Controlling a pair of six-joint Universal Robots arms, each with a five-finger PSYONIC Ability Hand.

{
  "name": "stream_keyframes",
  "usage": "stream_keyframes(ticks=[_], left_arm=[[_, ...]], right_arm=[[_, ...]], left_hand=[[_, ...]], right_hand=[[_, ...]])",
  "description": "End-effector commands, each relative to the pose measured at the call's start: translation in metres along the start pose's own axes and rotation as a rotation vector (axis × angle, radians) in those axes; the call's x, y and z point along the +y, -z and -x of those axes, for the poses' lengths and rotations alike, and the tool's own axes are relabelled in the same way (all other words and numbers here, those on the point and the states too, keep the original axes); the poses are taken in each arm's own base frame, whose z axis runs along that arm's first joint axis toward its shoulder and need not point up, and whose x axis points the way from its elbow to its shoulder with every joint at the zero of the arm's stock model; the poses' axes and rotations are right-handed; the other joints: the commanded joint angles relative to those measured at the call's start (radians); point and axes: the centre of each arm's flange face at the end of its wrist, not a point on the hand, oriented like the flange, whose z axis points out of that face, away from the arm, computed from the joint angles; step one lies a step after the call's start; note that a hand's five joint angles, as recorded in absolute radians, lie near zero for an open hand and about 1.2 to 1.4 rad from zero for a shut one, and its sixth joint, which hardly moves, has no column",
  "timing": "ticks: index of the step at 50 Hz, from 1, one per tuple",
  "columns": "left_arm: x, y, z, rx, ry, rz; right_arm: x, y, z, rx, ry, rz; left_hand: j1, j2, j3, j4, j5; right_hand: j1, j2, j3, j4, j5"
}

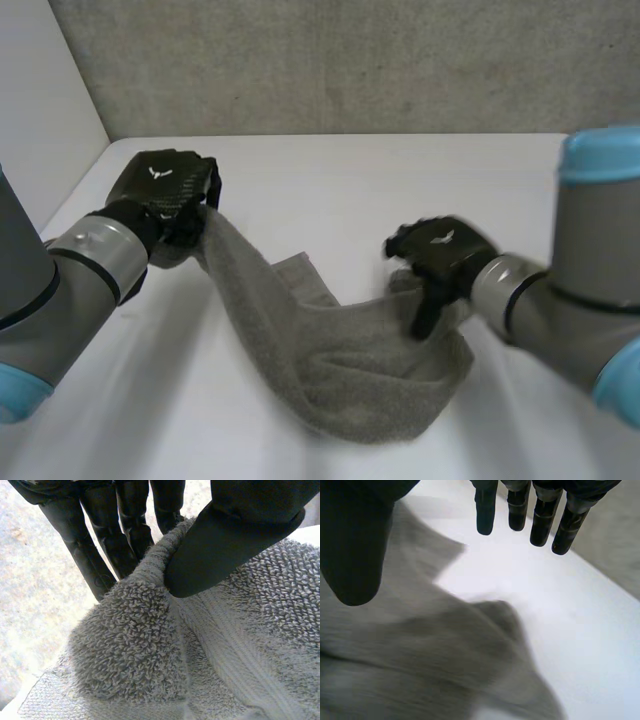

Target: Fold the towel.

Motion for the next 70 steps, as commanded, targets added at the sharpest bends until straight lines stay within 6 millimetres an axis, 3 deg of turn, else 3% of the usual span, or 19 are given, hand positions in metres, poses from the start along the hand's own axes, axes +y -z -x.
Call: stream_keyframes(ticks=[1,11,18,27,31,49,55,56,61,63,64,66,67,69,70], left_arm=[[0.003,0.01,-0.003,0.008,0.001,0.015],[-0.014,0.034,-0.002,-0.001,-0.004,-0.043],[-0.014,0.041,-0.003,-0.001,-0.005,-0.047],[-0.01,0.041,-0.003,-0.001,-0.004,-0.036],[-0.009,0.04,-0.002,-0.005,-0.003,-0.032],[0.007,0.022,0.014,-0.052,-0.001,0.016],[0.019,0.007,0.019,-0.063,-0.057,0.037],[0.022,0.003,0.019,-0.063,-0.073,0.041],[0.033,-0.016,0.021,-0.06,-0.117,0.054],[0.032,-0.033,0.024,-0.067,-0.142,0.029],[0.032,-0.033,0.024,-0.067,-0.142,0.029],[0.013,-0.056,0.032,-0.101,-0.164,-0.075],[0.013,-0.057,0.032,-0.101,-0.164,-0.075],[-0.027,-0.077,0.046,-0.176,-0.185,-0.287],[-0.027,-0.077,0.046,-0.177,-0.185,-0.288]], right_arm=[[-0.01,-0.008,-0.046,0.081,-0.034,-0.039],[-0.007,-0.046,-0.044,-0.074,-0.028,-0.075],[0.013,-0.069,-0.035,-0.129,0.07,-0.021],[0.03,-0.07,-0.026,-0.173,0.107,0.067],[0.034,-0.07,-0.023,-0.179,0.105,0.084],[0.048,-0.071,-0.021,-0.17,0.105,0.131],[0.045,-0.073,-0.023,-0.154,0.122,0.123],[0.043,-0.073,-0.025,-0.144,0.14,0.117],[0.022,-0.08,-0.042,-0.033,0.212,0.033],[-0.004,-0.082,-0.059,0.09,0.267,-0.077],[-0.005,-0.082,-0.059,0.091,0.267,-0.078],[-0.05,-0.081,-0.082,0.256,0.325,-0.285],[-0.05,-0.081,-0.083,0.257,0.325,-0.286],[-0.103,-0.069,-0.105,0.446,0.371,-0.558],[-0.103,-0.069,-0.105,0.446,0.371,-0.56]], left_hand=[[0.222,0.179,0.181,0.179,0.191],[0.222,0.179,0.181,0.179,0.191],[0.222,0.179,0.181,0.179,0.191],[0.222,0.179,0.181,0.179,0.191],[0.222,0.179,0.181,0.179,0.191],[0.222,0.179,0.181,0.179,0.191],[0.222,0.179,0.181,0.179,0.191],[0.222,0.179,0.181,0.179,0.191],[0.222,0.179,0.181,0.179,0.191],[0.222,0.179,0.181,0.179,0.191],[0.222,0.179,0.181,0.179,0.191],[0.222,0.179,0.181,0.179,0.191],[0.222,0.179,0.181,0.179,0.191],[0.222,0.179,0.181,0.179,0.191],[0.222,0.179,0.181,0.179,0.191]], right_hand=[[-0.066,-0.059,-0.04,-0.055,-0.067],[0.021,0.028,0.047,0.031,0.019],[0.056,0.063,0.082,0.066,0.054],[0.085,0.092,0.111,0.096,0.084],[0.284,0.291,0.31,0.295,0.283],[0.614,0.621,0.64,0.624,0.612],[1.022,1.029,1.048,1.032,1.02],[1.154,1.162,1.181,1.165,1.153],[1.156,1.163,1.182,1.166,1.154],[1.156,1.163,1.182,1.166,1.154],[1.156,1.163,1.182,1.166,1.154],[1.156,1.163,1.182,1.166,1.154],[1.156,1.163,1.182,1.166,1.154],[1.156,1.163,1.182,1.166,1.154],[1.156,1.163,1.182,1.166,1.154]])
